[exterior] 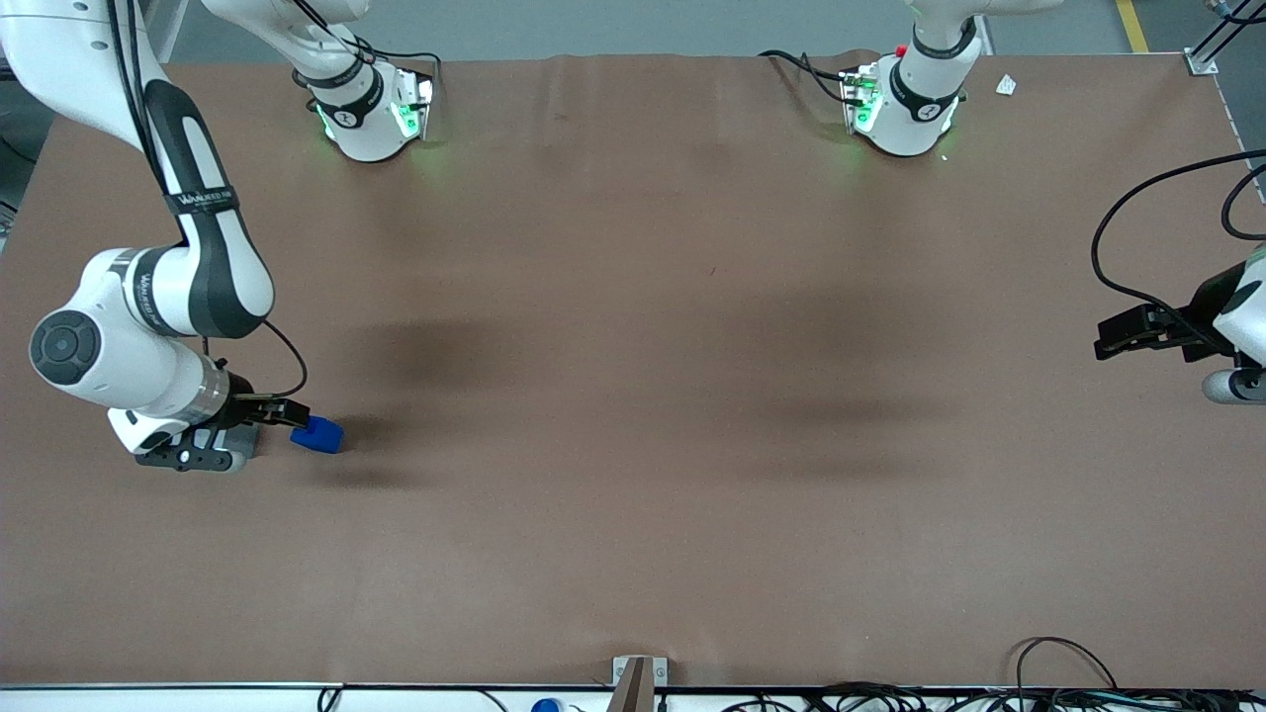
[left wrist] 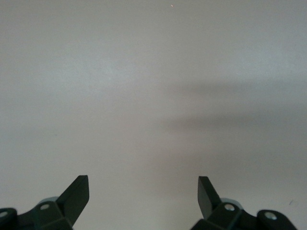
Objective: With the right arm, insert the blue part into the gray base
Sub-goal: 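Lower the right gripper around the blue block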
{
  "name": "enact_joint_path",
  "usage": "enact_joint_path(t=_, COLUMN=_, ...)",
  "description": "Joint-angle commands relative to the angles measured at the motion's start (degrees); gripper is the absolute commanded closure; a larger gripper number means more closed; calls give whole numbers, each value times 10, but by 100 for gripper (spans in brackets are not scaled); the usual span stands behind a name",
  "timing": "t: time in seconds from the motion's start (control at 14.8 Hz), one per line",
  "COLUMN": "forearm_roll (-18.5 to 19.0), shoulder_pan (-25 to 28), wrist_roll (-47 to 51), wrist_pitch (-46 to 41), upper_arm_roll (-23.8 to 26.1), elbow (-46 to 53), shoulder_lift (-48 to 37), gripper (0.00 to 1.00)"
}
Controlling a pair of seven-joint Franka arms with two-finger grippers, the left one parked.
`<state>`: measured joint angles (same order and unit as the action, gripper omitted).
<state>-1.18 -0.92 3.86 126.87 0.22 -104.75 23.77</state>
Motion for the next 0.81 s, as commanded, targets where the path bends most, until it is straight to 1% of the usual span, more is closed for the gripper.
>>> enact_joint_path(t=0.0, forearm_roll=-4, shoulder_pan=0, wrist_roll=12, wrist_pitch=20, upper_arm_roll=2, elbow=-5, shoulder_lift=10, gripper=10)
enact_joint_path(t=0.13, forearm_roll=-4, shoulder_pan=1, wrist_roll=12, wrist_pitch=35, upper_arm_roll=1, elbow=-5, shoulder_lift=20, gripper=12)
enact_joint_path(t=0.34, forearm_roll=-4, shoulder_pan=0, wrist_roll=12, wrist_pitch=37, upper_arm_roll=2, elbow=-5, shoulder_lift=29, gripper=13)
enact_joint_path(t=0.74, forearm_roll=-5, shoulder_pan=0, wrist_roll=13, wrist_pitch=37, upper_arm_roll=2, elbow=-5, shoulder_lift=45, gripper=17)
